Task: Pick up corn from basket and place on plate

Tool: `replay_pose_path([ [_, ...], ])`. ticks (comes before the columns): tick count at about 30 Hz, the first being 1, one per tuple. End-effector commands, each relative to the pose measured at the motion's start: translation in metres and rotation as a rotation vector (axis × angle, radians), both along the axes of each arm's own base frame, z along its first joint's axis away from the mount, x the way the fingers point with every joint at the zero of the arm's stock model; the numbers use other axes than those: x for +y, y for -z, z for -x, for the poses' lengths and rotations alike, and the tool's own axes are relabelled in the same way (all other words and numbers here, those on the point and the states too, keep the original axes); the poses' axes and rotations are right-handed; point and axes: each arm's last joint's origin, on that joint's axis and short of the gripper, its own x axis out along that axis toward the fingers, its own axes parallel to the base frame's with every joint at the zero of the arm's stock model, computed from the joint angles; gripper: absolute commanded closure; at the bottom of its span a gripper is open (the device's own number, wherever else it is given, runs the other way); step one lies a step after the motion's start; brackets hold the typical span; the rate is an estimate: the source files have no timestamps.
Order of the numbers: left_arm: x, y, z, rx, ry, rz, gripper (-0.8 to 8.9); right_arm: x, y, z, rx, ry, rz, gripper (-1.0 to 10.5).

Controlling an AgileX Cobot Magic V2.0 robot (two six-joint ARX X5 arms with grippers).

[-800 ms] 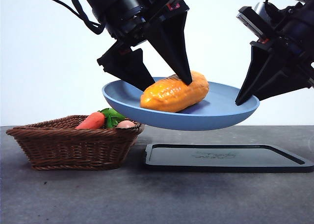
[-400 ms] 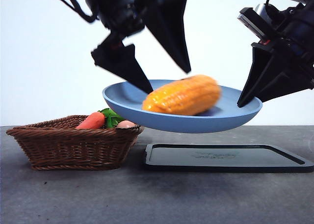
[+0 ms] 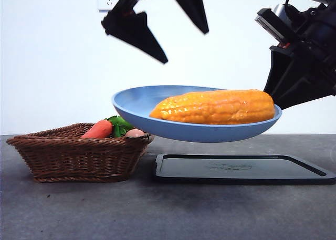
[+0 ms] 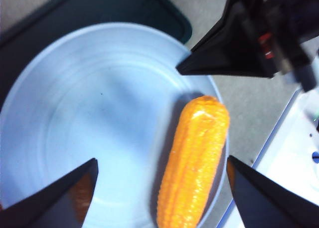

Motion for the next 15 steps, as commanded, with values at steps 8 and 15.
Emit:
replay_pose_path([
  [8, -0.001, -0.021, 0.0, -0.047, 0.023, 0.024, 3.96, -0.024, -0.007, -0.018, -0.075, 0.103, -0.014, 9.5],
  [15, -0.001, -0.022, 0.0, -0.049, 0.023, 0.027, 3.96, -0.042, 0.006, -0.043, -0.044, 0.183, -0.005, 9.5],
])
